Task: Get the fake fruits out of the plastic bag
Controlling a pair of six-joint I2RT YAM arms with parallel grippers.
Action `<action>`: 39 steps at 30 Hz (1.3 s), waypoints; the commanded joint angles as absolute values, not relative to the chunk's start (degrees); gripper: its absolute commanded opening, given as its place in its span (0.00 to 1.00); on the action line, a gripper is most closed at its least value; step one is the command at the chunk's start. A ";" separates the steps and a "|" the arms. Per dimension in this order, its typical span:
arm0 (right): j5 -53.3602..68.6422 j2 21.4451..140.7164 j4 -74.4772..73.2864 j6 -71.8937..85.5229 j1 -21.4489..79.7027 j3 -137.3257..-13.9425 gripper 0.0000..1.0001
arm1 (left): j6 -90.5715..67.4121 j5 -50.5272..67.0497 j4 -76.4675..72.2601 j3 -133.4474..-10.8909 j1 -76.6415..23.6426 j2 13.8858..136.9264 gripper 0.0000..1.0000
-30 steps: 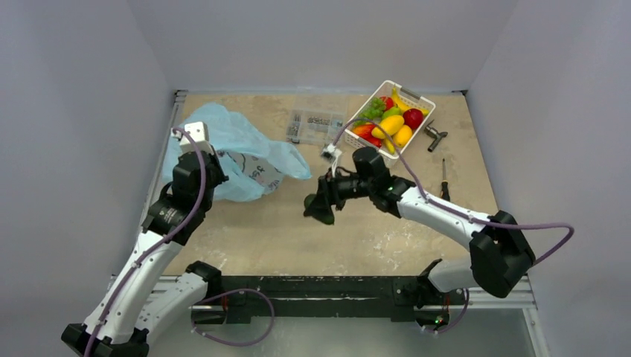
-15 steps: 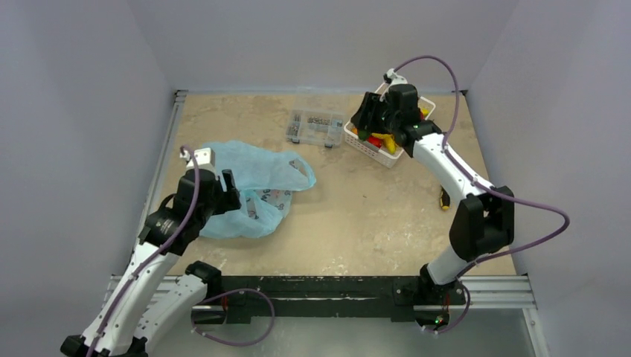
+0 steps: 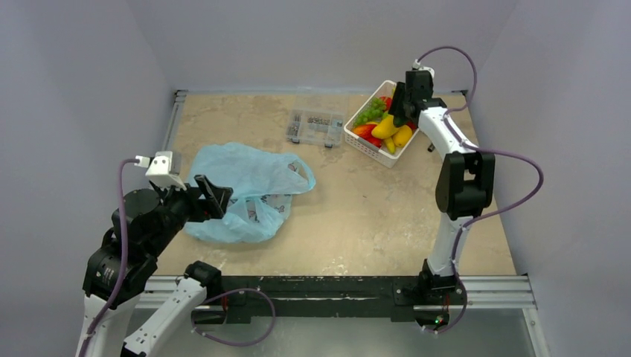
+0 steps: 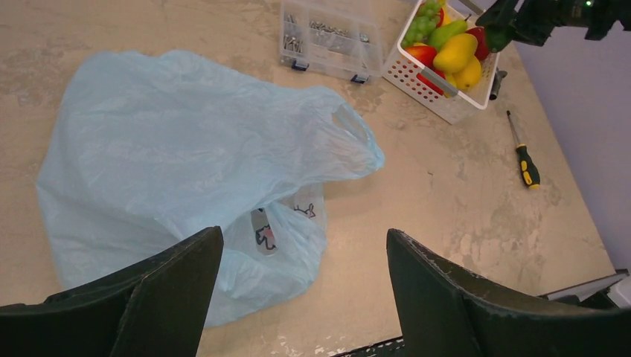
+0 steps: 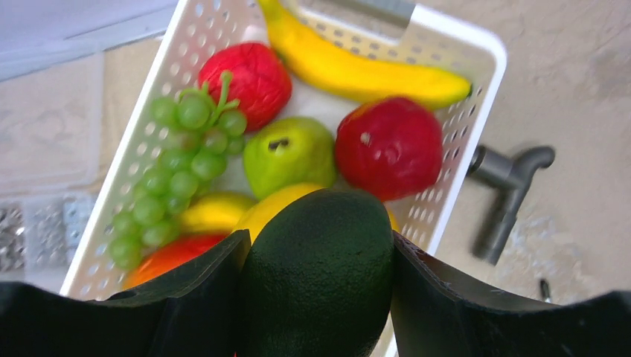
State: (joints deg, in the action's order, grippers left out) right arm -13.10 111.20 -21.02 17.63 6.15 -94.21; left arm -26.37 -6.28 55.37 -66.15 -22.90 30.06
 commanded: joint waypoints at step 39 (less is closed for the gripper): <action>-3.84 64.25 -29.59 15.50 10.87 -74.64 0.99 | -27.79 -4.90 49.99 -62.64 -22.68 23.03 0.81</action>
State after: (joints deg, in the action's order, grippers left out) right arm -10.37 75.02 -29.80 13.58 10.94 -82.35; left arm -27.46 0.45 51.53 -60.86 -22.90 25.45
